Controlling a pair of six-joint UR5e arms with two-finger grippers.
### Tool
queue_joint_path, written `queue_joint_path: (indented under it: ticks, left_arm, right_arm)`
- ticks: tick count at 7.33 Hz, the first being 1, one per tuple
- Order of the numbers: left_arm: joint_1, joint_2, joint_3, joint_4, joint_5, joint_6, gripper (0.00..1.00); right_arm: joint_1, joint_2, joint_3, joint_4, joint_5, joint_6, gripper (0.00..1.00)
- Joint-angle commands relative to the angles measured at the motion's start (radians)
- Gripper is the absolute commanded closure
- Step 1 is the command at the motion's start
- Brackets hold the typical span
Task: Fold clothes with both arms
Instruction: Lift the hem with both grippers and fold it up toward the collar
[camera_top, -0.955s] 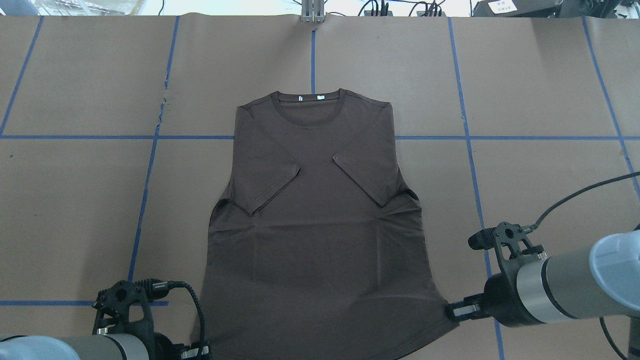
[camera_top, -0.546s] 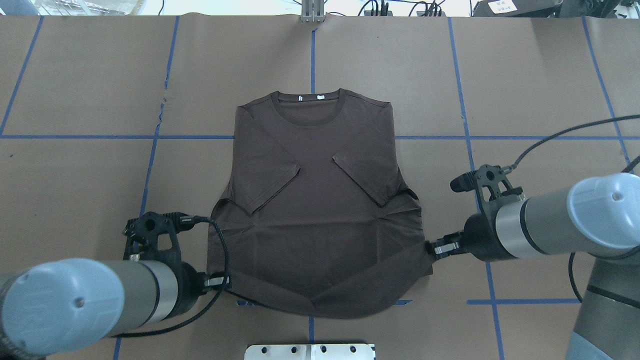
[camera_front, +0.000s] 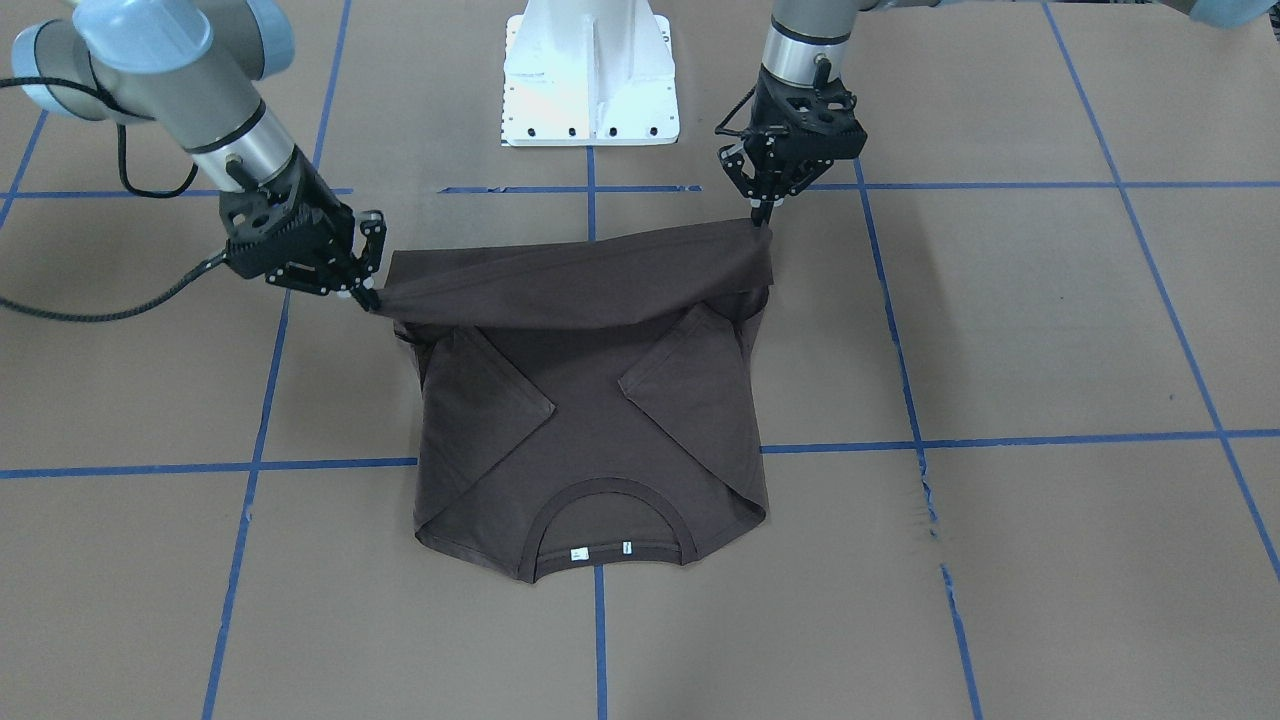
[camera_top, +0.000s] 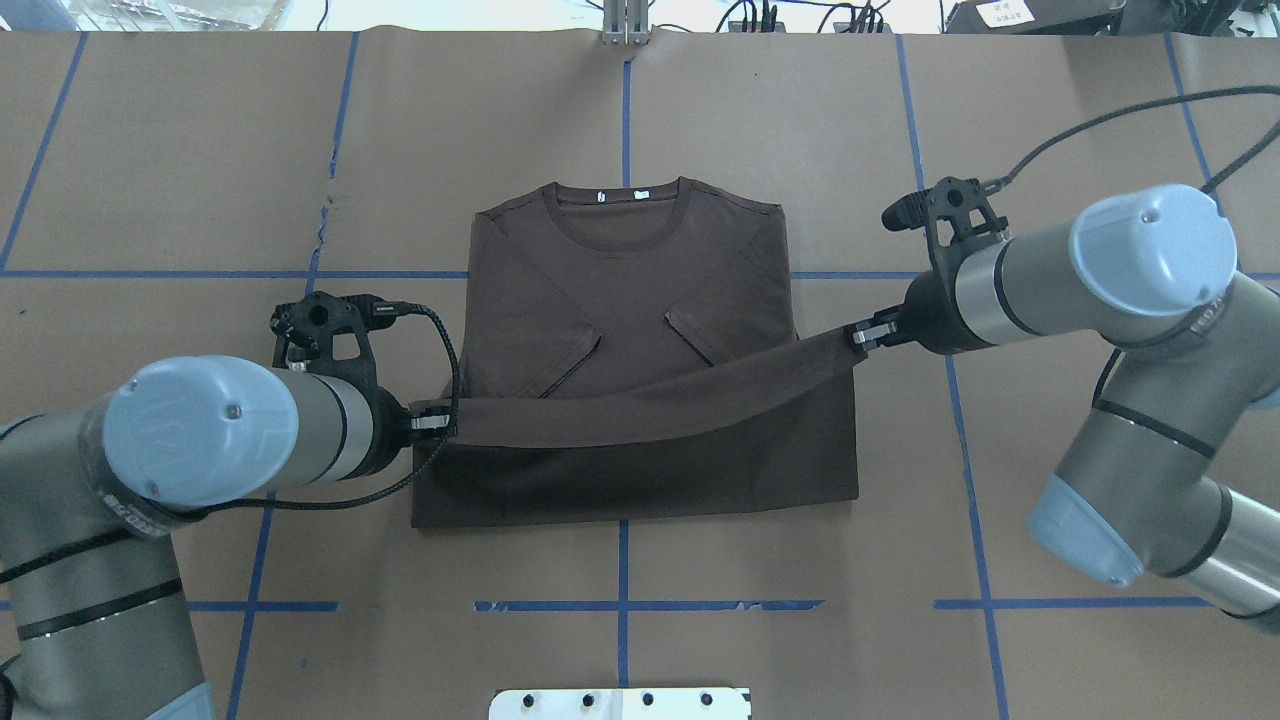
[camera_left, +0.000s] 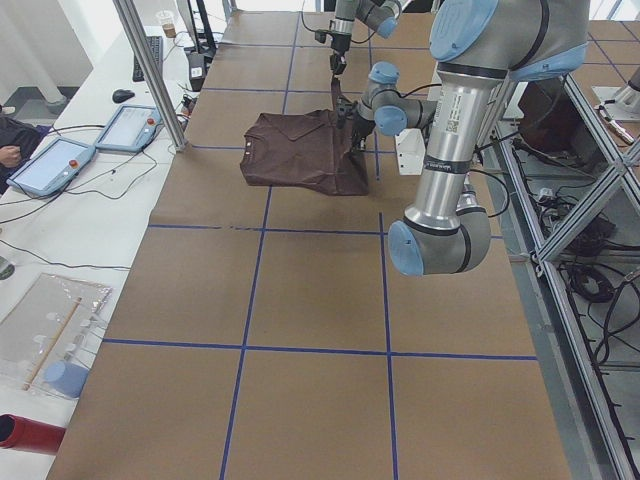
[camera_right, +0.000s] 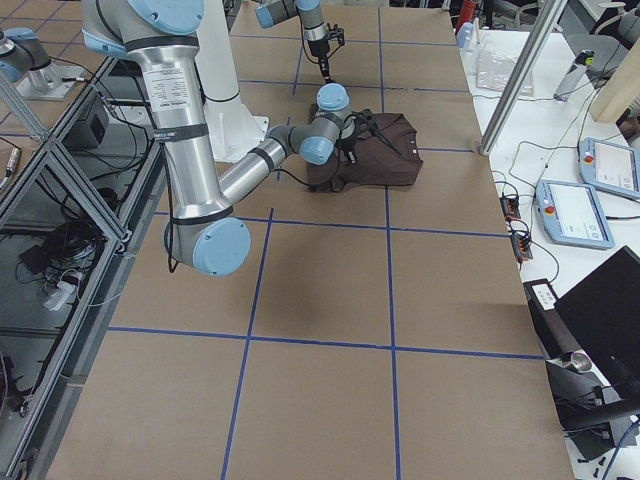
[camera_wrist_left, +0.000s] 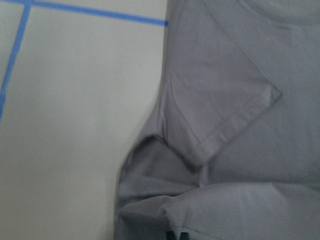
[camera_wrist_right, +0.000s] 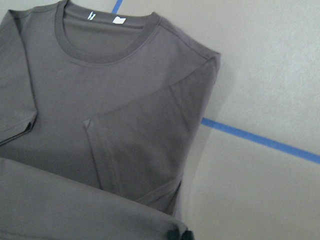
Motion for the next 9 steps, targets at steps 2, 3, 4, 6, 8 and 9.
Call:
queue_joint_path:
  ticks: [2, 3, 4, 6, 8, 9]
  left_arm:
    - [-0.115, -0.051, 0.133, -0.055, -0.018, 0.077, 1.00]
    - [-0.150, -0.101, 0.236, -0.101, -0.024, 0.084, 1.00]
    - [-0.196, -0.154, 0.349, -0.170, -0.041, 0.099, 1.00]
    - [-0.253, -0.203, 0.475, -0.257, -0.041, 0.110, 1.00]
    - [-0.266, -0.248, 0.586, -0.334, -0.039, 0.117, 1.00]
    - [-0.272, -0.263, 0.614, -0.341, -0.038, 0.119, 1.00]
  right_arm:
    - [0.083, 0.136, -0.182, 0.000, 0.011, -0.040, 1.00]
    - [0.096, 0.165, -0.229, 0.000, 0.011, -0.039, 1.00]
    - [0.106, 0.203, -0.281, 0.000, 0.011, -0.039, 1.00]
    - [0.113, 0.231, -0.331, 0.002, 0.011, -0.040, 1.00]
    - [0.113, 0.259, -0.387, 0.003, 0.010, -0.039, 1.00]
    - [0.113, 0.289, -0.424, 0.003, 0.010, -0.037, 1.00]
